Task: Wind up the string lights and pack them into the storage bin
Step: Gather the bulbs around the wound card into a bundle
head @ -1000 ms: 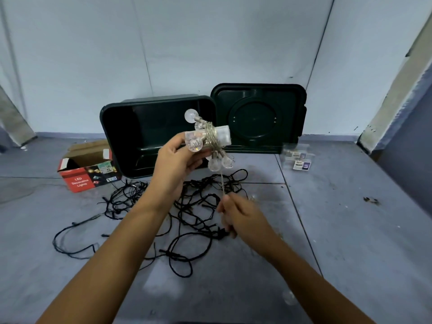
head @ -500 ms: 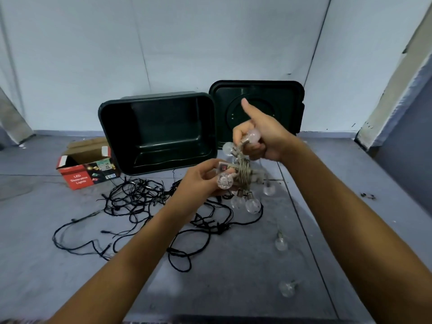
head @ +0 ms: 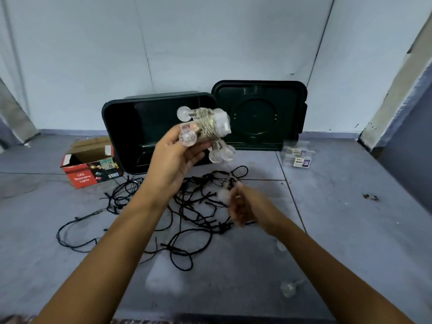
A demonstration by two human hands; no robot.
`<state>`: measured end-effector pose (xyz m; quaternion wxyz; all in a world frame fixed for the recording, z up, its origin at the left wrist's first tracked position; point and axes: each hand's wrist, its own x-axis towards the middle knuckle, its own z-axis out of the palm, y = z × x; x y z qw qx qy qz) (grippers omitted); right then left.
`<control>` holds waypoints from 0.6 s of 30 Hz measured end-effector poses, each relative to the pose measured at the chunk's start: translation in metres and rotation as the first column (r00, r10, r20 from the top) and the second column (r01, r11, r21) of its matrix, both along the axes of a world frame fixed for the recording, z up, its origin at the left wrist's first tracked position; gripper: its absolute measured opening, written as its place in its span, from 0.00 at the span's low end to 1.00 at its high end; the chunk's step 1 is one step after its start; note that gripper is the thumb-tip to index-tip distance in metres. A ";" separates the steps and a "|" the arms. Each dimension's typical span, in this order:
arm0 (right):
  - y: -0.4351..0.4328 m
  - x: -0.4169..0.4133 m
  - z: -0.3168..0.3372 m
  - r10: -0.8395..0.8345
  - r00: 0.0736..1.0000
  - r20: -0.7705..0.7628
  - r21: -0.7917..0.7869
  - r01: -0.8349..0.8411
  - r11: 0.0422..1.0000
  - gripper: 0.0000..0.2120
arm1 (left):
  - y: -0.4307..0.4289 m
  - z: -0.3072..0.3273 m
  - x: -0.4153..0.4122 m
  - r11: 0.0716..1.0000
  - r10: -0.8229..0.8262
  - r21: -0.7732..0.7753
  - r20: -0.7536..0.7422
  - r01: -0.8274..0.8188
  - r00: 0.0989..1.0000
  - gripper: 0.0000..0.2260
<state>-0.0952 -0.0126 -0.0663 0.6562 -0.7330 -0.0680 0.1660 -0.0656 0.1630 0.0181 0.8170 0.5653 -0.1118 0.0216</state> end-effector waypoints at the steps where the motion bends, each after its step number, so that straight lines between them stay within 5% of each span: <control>1: 0.005 -0.009 0.006 0.002 0.997 0.074 -0.137 0.008 0.991 0.21 | 0.002 0.002 0.003 0.999 0.032 0.008 0.004 -0.032 0.999 0.10; 5: 0.022 -0.032 0.059 0.290 0.881 0.373 -0.628 0.010 0.778 0.17 | 0.001 -0.004 0.009 0.979 0.129 0.150 0.051 -0.136 0.990 0.08; 8: 0.027 -0.030 0.110 0.427 0.755 0.497 -0.728 0.095 0.679 0.13 | -0.004 -0.019 0.004 0.960 0.109 0.253 0.067 -0.123 0.992 0.06; 13: 0.015 0.017 0.153 0.378 0.680 0.628 -0.653 0.198 0.731 0.15 | -0.013 -0.033 -0.013 0.940 -0.083 0.335 0.038 0.066 0.996 0.08; 18: -0.011 0.066 0.108 0.088 0.926 0.367 -0.158 -0.032 0.987 0.15 | -0.009 -0.031 -0.022 0.940 -0.182 0.295 0.013 0.170 0.983 0.09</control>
